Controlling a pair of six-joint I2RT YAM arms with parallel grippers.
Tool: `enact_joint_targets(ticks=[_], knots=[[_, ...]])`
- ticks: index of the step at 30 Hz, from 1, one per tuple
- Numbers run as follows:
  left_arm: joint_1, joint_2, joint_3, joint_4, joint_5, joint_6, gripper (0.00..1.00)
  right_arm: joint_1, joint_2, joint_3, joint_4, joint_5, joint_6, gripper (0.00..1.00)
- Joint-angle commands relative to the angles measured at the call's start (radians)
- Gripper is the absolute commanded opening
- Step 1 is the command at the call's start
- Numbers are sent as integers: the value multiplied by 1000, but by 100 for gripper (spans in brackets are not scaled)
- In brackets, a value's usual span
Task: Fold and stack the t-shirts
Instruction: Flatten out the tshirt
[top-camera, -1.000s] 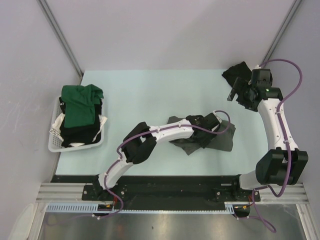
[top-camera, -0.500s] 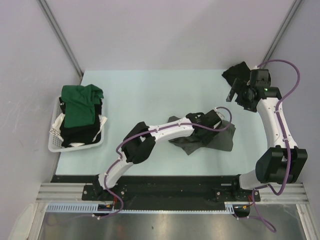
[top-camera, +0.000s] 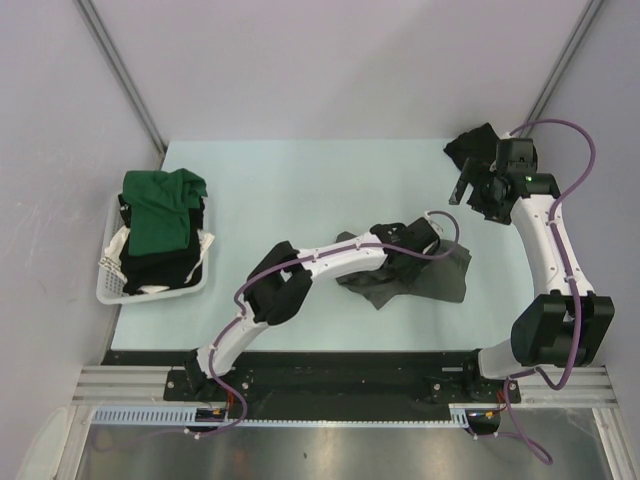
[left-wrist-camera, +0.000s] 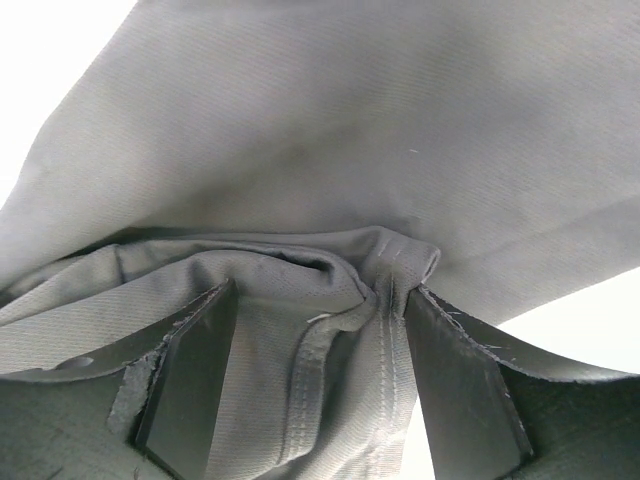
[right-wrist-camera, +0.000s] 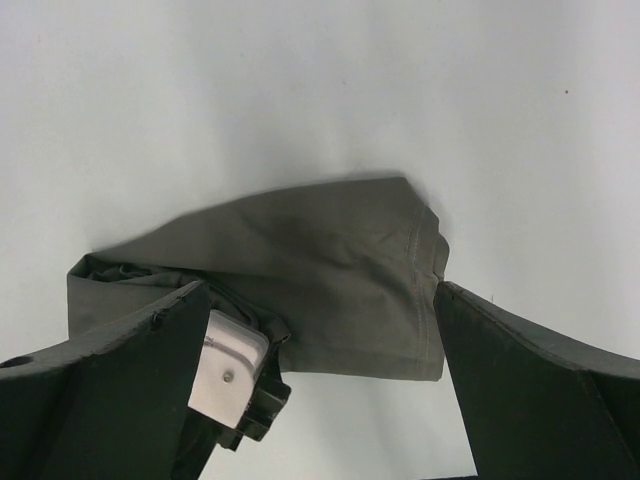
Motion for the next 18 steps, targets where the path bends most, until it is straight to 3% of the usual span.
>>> enact_joint_targets(ticks=[1, 18], knots=[[22, -36, 29, 16, -28, -7, 72, 5, 4, 6, -5, 0, -2, 100], [31, -105, 61, 48, 81, -36, 74, 6, 14, 5, -2, -5, -4, 100]])
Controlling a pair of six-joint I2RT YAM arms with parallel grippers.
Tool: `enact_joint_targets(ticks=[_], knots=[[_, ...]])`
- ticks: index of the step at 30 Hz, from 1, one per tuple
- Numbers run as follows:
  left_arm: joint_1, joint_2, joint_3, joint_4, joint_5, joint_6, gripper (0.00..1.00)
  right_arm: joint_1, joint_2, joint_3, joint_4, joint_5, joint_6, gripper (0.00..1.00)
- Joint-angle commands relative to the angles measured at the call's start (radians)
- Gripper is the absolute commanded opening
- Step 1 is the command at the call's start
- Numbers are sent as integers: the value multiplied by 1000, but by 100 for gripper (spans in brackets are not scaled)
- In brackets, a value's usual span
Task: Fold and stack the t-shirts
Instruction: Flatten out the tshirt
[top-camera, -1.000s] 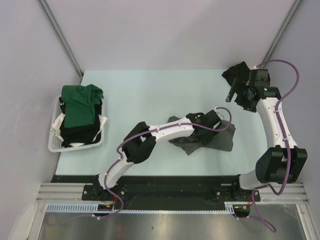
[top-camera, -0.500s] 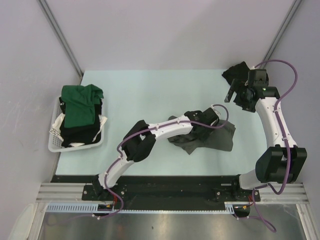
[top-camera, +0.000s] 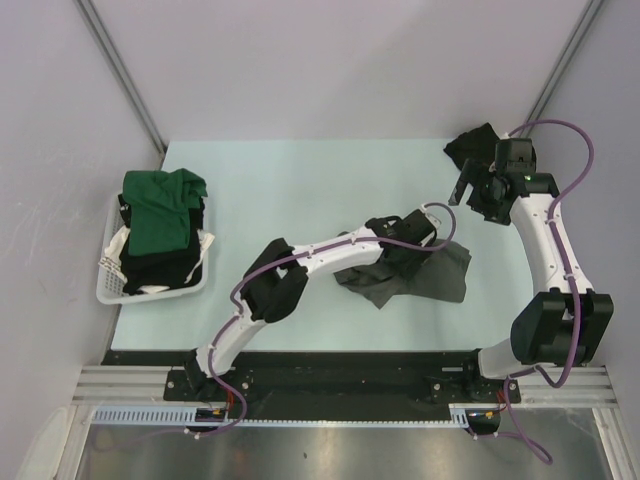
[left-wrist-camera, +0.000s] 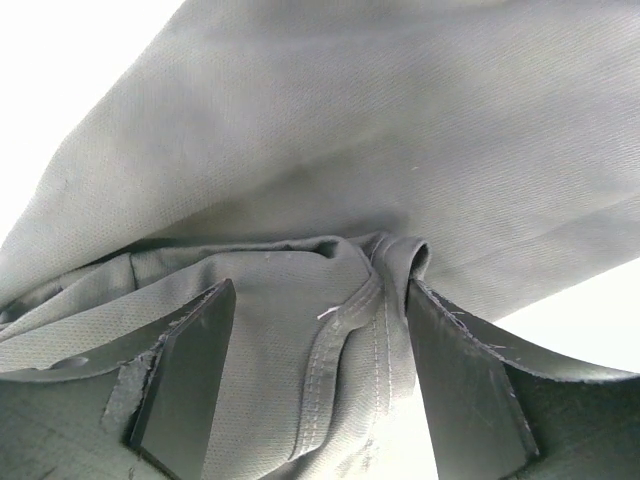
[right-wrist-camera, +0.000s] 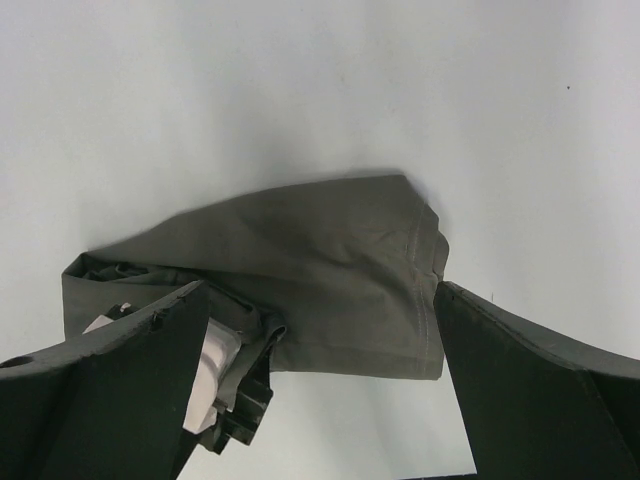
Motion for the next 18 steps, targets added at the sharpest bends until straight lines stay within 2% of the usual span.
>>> enact_joint_targets(ticks=[1, 18], knots=[[3, -91, 60, 36, 27, -23, 74, 6, 8, 5, 0, -5, 0, 100], [55, -28, 42, 41, 10, -38, 72, 8, 13, 3, 2, -6, -4, 100]])
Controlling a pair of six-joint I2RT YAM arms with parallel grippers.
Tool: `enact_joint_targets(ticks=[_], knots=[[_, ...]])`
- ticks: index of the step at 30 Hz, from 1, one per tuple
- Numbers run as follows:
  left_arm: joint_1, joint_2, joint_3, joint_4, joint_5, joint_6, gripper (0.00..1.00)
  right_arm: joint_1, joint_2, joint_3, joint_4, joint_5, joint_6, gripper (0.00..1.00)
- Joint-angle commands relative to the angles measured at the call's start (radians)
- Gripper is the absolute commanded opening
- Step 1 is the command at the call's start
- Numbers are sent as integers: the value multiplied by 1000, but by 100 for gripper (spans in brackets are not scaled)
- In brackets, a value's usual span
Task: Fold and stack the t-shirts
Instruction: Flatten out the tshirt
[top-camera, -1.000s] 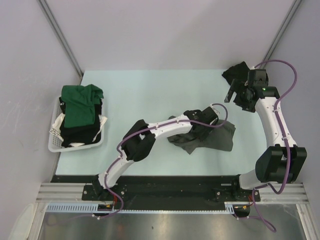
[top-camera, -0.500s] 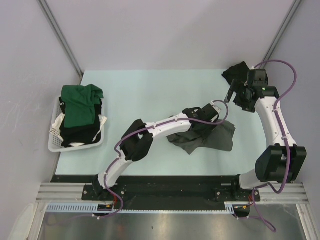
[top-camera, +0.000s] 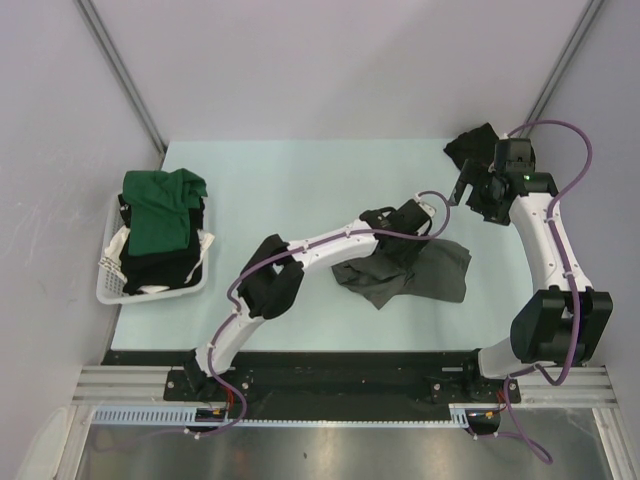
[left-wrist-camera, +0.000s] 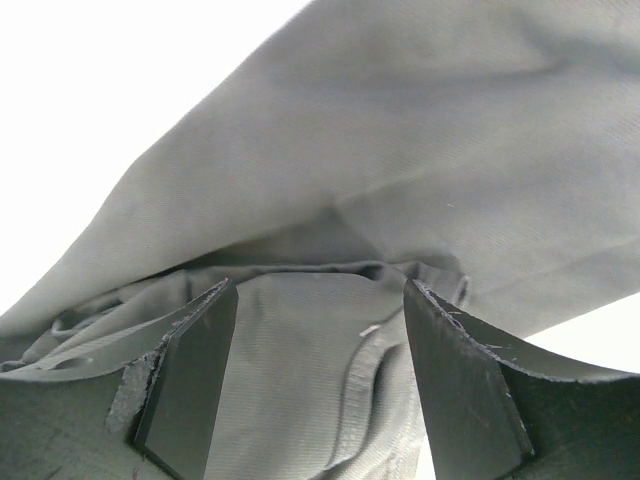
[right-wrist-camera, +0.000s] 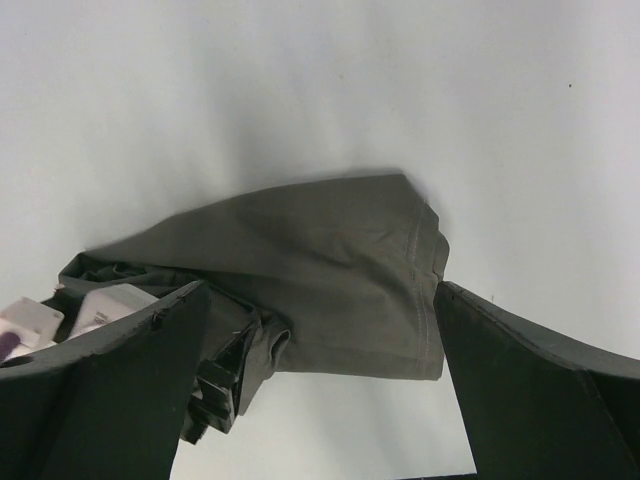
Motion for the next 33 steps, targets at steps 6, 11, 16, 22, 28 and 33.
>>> enact_joint_targets(ticks=[6, 11, 16, 22, 28, 33], knots=[[22, -12, 14, 33, 39, -34, 72, 3, 7, 2, 5, -9, -4, 100], [19, -18, 12, 35, 68, -49, 72, 3, 8, 2, 5, -9, -4, 100], [8, -26, 9, 32, 78, -51, 72, 3, 10, 3, 8, -11, -2, 100], [-7, -10, 0, 21, 82, -44, 71, 3, 16, 3, 13, -14, 0, 100], [-19, 0, -7, 13, 84, -38, 71, 3, 16, 3, 13, -12, 0, 100], [-19, 6, -17, 5, 61, -29, 69, 3, 16, 2, 15, -15, 0, 100]])
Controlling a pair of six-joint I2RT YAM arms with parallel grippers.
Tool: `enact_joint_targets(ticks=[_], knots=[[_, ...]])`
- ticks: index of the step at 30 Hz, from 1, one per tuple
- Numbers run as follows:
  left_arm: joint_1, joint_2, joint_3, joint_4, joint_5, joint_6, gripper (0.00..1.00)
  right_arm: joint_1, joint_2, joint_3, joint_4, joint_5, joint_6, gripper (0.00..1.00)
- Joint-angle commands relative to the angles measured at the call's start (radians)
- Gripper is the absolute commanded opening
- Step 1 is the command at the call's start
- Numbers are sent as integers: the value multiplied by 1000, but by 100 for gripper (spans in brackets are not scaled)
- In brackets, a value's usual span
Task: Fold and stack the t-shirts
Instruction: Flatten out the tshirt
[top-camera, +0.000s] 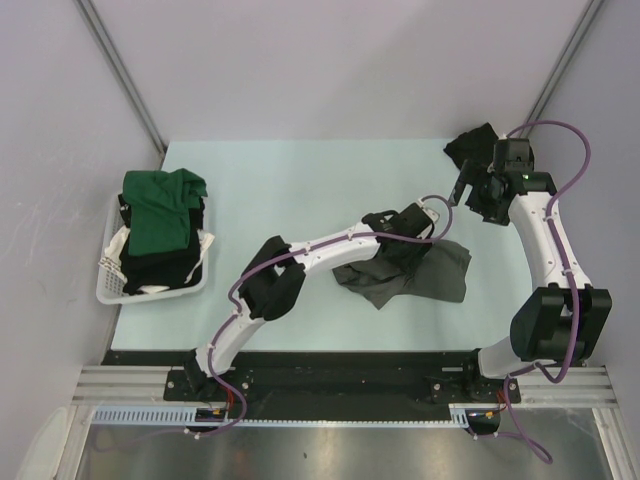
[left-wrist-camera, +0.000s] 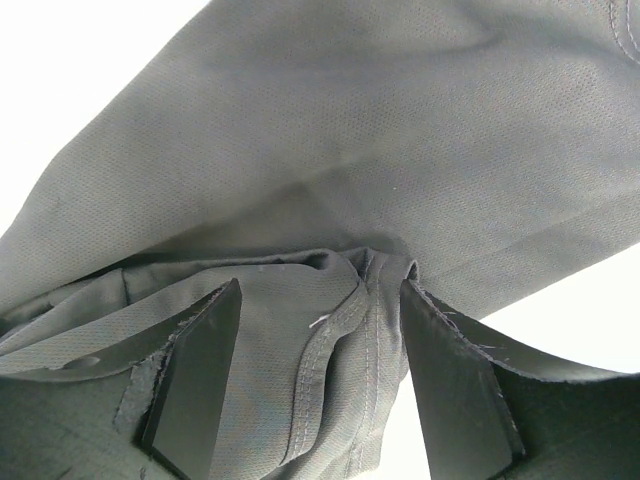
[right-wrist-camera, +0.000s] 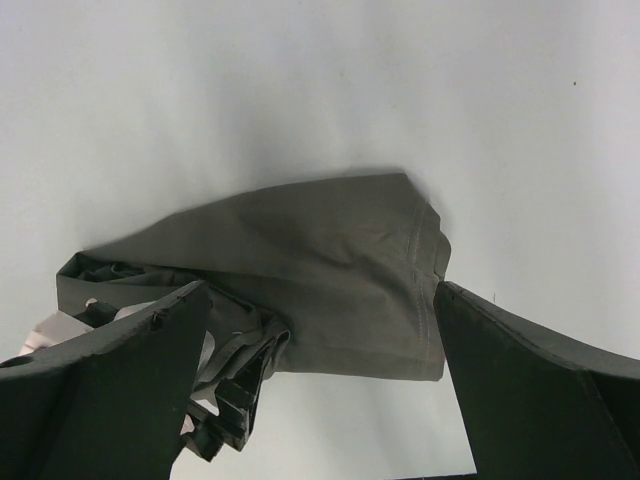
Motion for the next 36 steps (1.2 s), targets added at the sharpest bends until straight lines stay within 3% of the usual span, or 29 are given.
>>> enact_joint_targets(ticks=[1, 26, 29, 35, 36], knots=[[-3, 6, -8, -2, -14, 6, 69, 3, 6, 3, 11, -11, -2, 100], [-4, -5, -3, -19, -39, 3, 48, 3, 3, 3, 11, -28, 1, 100], [-4, -5, 14, -34, -40, 1, 35, 6, 5, 3, 13, -29, 3, 100], [-3, -11, 49, -69, -71, 1, 0, 12, 9, 2, 15, -28, 3, 100], [-3, -14, 51, -75, -80, 1, 0, 15, 9, 3, 16, -28, 3, 100]])
